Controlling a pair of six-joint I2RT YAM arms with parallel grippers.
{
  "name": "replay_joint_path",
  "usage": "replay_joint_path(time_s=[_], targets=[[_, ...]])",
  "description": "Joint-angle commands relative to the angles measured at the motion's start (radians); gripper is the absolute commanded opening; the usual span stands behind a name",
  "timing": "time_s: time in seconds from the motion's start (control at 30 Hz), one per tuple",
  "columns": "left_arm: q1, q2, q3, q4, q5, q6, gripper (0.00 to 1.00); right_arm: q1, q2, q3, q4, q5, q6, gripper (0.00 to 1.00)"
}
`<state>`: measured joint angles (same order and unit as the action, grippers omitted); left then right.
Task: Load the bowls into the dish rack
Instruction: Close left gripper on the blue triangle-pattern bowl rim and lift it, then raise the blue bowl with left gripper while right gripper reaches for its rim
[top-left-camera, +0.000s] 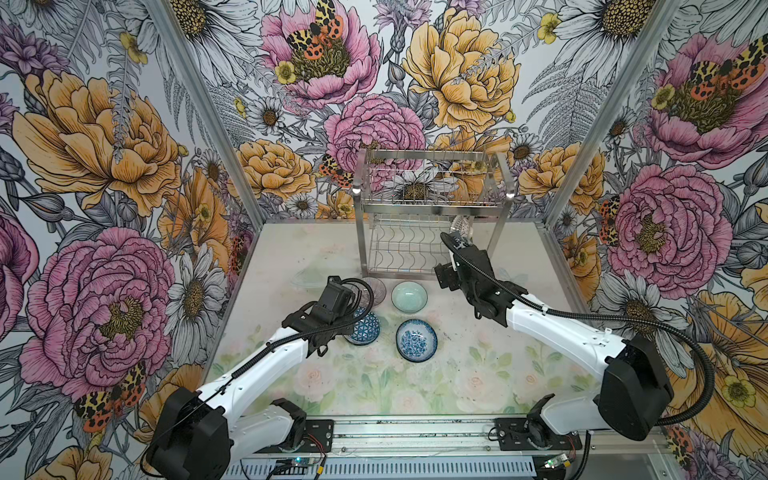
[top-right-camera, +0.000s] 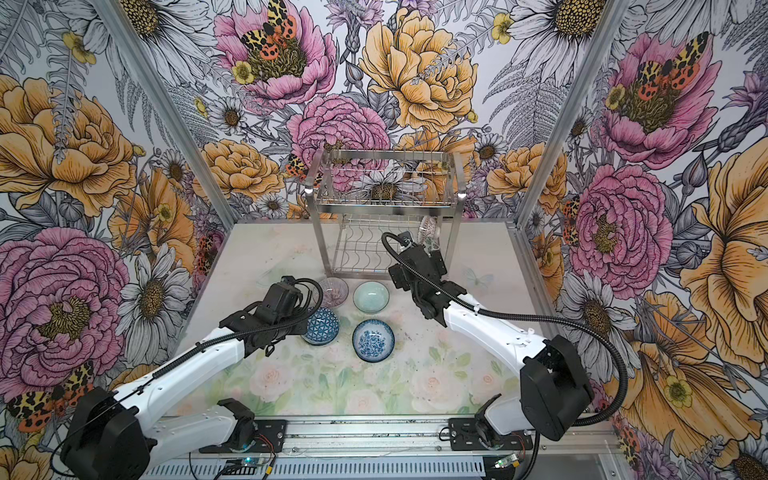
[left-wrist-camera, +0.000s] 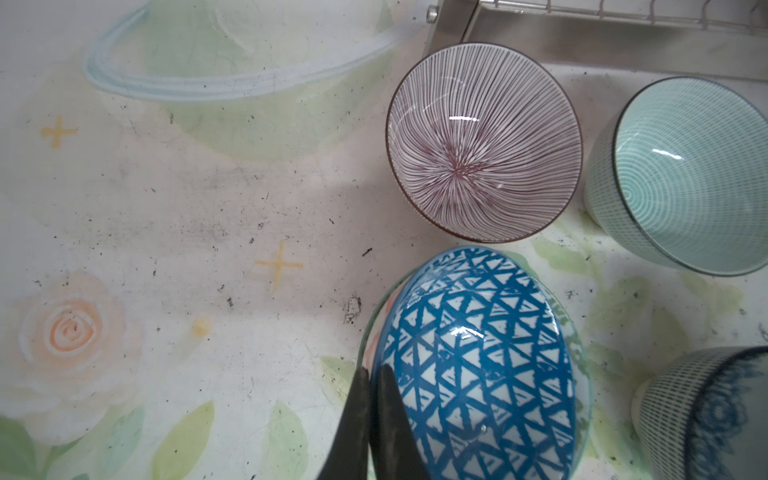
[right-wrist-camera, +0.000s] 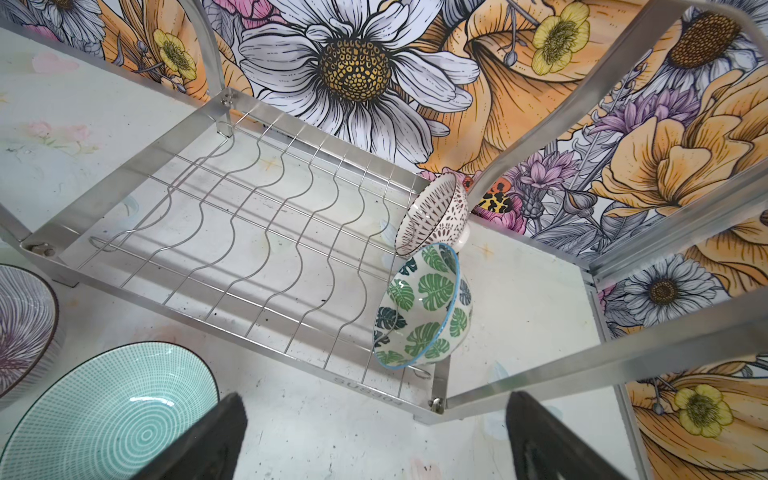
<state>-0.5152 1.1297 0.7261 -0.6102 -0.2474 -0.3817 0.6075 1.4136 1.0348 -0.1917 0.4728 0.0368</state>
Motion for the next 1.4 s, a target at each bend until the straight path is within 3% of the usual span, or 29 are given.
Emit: replay_joint_path(time_s=[0.0,0.57,0.93,1.2,1.37], targets=[[-0.005,-0.031,0.038,0.026,-0.026,0.024,0.0,-0.003,-0.028,0.022,0.0,-0.015,0.011,1.0],[-0.013,-0.081,0.106,0.001,-0.039,0.049,0.0,0.0,-0.056,0.025,-0.02,-0.091,0.04,1.0],[-0.043,-0.064,0.257,0.013,-0.047,0.094,0.0,0.012,-0.064,0.059,-0.048,-0.347,0.175,1.0],[-0.064,0.002,0.285,0.128,-0.025,0.103,0.0,0.024,-0.048,0.082,0.001,-0.553,0.306,1.0],[-0.074,0.051,0.3,0.177,-0.014,0.105,0.0,0.041,-0.003,0.092,0.028,-0.606,0.359,1.0]])
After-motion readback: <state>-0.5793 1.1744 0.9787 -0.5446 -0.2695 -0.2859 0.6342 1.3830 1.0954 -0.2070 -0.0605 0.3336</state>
